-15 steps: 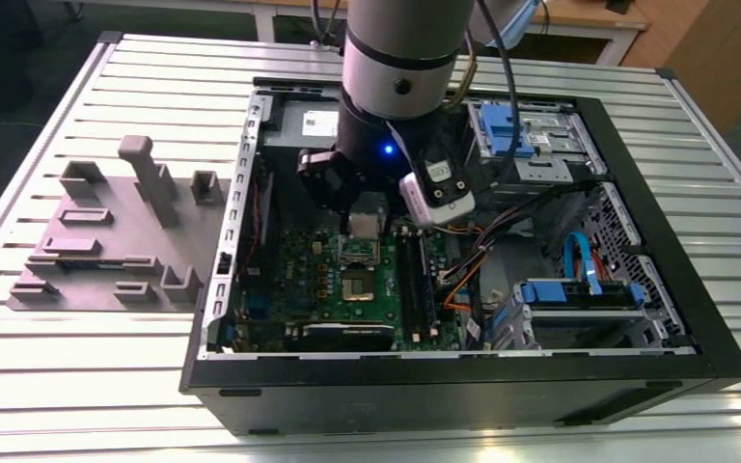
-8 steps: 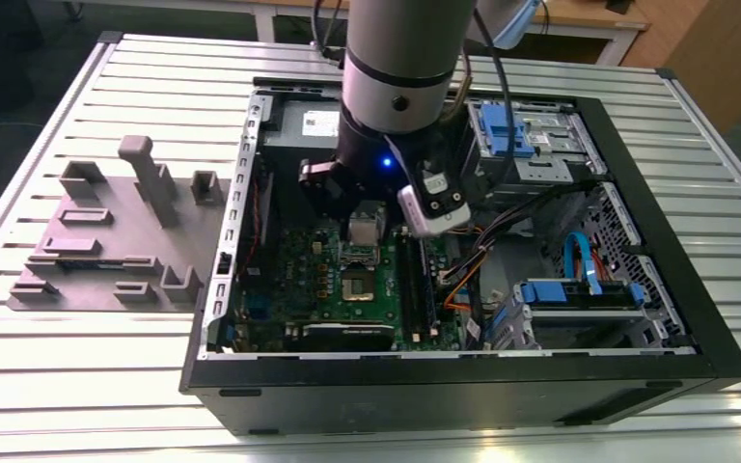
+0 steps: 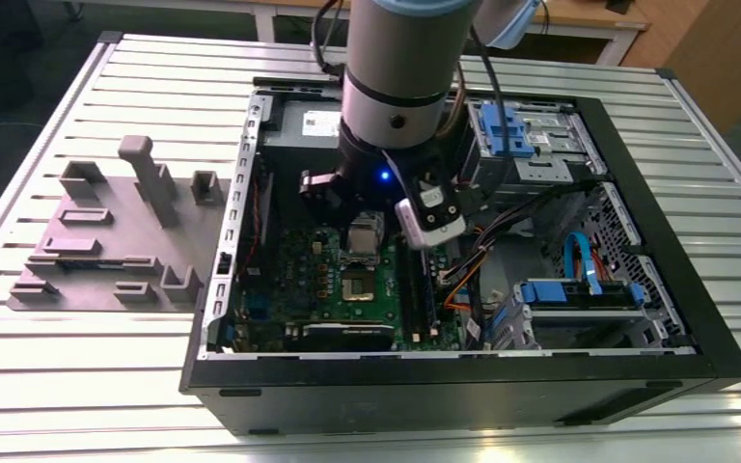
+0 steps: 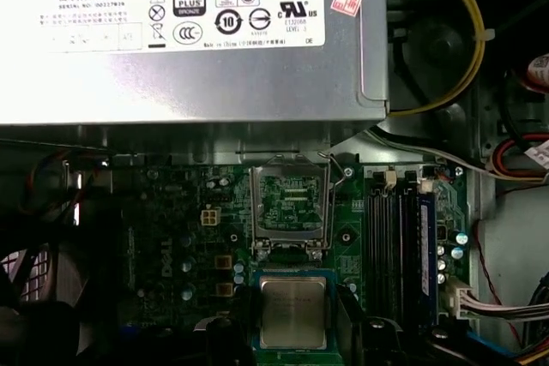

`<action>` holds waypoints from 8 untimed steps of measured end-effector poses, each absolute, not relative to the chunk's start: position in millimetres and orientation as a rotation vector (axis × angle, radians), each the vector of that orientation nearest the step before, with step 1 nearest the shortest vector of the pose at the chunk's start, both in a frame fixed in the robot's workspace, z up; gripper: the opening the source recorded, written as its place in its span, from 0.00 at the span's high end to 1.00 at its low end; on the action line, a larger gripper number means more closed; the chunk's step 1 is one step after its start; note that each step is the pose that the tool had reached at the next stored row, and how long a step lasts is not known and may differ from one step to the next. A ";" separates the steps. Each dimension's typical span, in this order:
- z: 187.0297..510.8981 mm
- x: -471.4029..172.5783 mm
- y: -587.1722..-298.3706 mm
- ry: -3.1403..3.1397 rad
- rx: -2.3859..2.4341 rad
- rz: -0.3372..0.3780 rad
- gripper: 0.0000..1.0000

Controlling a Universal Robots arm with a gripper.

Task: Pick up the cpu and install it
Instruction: 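Place the cpu into insertion slot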

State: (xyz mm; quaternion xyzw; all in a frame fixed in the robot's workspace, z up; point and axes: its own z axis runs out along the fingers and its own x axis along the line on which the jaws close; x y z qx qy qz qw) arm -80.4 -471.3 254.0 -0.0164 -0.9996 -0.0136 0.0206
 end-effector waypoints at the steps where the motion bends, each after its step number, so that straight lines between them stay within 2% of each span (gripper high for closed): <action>1: 252.7 -80.4 -471.7 -3.100 -0.051 -0.042 0.53; 8: 241.0 -80.3 -474.4 -3.100 -0.050 -0.042 0.53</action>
